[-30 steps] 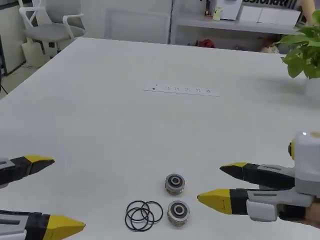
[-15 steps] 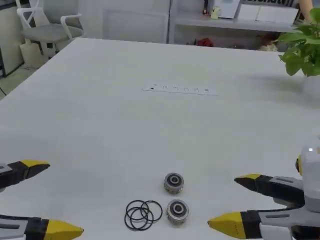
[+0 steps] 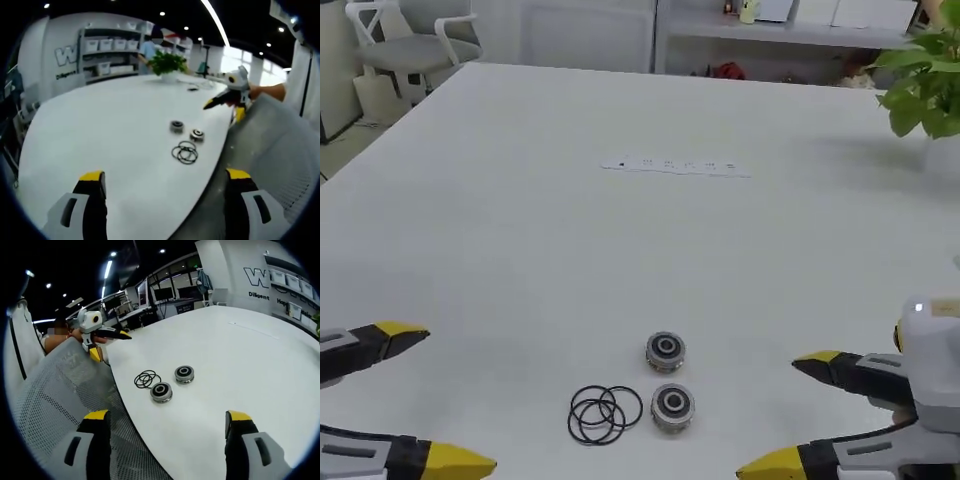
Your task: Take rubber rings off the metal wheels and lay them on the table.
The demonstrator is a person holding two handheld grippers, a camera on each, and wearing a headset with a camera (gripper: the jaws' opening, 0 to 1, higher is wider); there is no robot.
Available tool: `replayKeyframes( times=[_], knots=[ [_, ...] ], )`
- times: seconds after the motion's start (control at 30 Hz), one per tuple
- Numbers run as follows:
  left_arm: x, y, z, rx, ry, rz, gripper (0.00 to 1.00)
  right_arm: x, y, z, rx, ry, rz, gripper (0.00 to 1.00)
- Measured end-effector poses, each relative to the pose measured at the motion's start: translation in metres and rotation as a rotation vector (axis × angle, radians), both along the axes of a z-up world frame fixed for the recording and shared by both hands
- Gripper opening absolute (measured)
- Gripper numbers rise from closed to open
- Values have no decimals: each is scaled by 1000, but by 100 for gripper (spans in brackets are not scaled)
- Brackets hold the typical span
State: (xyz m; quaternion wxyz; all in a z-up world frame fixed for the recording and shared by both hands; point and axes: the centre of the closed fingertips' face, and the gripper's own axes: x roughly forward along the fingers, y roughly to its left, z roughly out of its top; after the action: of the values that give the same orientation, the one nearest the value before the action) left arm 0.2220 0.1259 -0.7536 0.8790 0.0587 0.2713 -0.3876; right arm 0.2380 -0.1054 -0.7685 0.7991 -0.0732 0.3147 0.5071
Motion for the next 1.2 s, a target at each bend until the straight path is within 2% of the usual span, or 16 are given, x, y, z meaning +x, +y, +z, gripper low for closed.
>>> replayKeyframes(
  times=[0.23, 0.37, 0.57, 0.87, 1.2],
  knots=[
    [-6, -5, -7, 13, 21, -26, 99, -7, 1, -6, -14, 10, 14, 91],
    [-7, -5, -7, 20, 20, -31, 98, -11, 2, -11, -43, 13, 30, 90],
    [-10, -6, -8, 24, 24, -37, 98, -18, 7, -12, -52, 20, 48, 89],
    [-13, -10, -8, 37, 23, -62, 97, -19, 4, -13, -69, 20, 45, 88],
    [-11, -8, -9, 40, 23, -51, 96, -17, 1, -16, -85, 21, 39, 87]
  ],
)
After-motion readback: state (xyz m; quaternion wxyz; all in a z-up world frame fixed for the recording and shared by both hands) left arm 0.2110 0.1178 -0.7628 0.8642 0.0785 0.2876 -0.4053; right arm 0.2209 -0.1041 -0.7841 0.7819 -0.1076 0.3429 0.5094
